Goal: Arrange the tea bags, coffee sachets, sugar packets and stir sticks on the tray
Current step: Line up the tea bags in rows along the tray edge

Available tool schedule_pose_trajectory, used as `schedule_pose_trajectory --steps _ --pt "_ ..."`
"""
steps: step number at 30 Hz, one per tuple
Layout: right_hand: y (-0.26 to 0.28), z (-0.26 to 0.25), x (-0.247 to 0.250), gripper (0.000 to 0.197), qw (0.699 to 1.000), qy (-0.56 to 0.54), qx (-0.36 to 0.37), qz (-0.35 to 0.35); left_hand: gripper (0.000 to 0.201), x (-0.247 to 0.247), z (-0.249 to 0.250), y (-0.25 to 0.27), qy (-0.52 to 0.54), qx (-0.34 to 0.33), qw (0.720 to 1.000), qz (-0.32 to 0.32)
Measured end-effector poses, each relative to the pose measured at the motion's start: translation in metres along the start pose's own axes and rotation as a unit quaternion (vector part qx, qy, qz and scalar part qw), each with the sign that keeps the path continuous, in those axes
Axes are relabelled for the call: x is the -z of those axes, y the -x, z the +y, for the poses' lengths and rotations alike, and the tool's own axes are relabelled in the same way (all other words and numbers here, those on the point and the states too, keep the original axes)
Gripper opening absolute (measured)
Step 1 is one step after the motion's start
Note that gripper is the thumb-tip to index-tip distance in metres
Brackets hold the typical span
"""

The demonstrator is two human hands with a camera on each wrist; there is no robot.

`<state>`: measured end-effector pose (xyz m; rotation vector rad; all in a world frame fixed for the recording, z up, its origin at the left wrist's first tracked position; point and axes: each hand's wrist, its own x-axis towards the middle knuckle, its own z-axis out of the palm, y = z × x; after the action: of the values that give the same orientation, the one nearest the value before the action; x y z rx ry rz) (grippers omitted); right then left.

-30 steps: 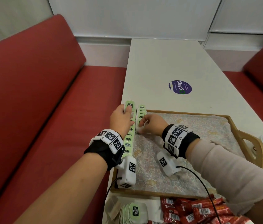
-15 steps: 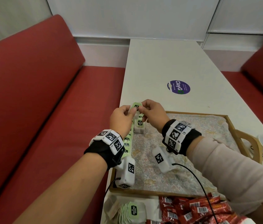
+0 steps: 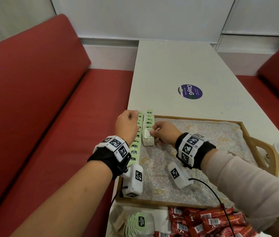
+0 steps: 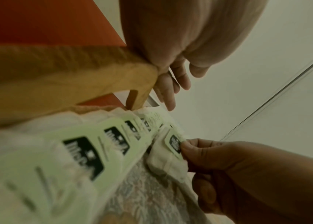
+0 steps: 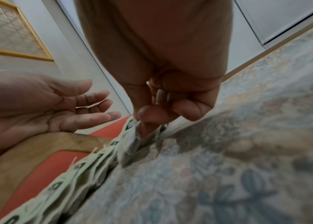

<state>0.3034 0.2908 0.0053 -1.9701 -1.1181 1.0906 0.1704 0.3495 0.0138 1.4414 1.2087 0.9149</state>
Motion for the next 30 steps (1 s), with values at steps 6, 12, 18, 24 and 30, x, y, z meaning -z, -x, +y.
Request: schedule_pose_trajectory --steps 6,12,18,24,30 --pt "-0.006 -0.001 -0.003 0.025 0.999 0.047 -0.008 0.018 0.016 0.000 -0.001 -0.001 0.000 0.001 1.000 0.007" --pt "-0.004 -0.002 -0.001 0.027 0.999 0.030 -0.015 0.038 0.015 0.000 -0.001 -0.001 -0.004 0.003 1.000 0.008" --pt "-0.001 -0.003 0.001 0.020 0.996 0.058 0.000 0.070 0.021 0.001 0.001 0.001 -0.004 0.001 1.000 0.009" --pt "0.004 -0.002 0.000 0.021 0.997 0.063 0.044 -0.006 0.022 0.000 0.002 0.003 -0.008 -0.001 1.000 0.011" --pt "0.004 -0.002 -0.003 0.021 0.995 0.097 0.021 -0.019 0.022 0.001 0.007 0.004 -0.009 0.014 1.000 -0.003"
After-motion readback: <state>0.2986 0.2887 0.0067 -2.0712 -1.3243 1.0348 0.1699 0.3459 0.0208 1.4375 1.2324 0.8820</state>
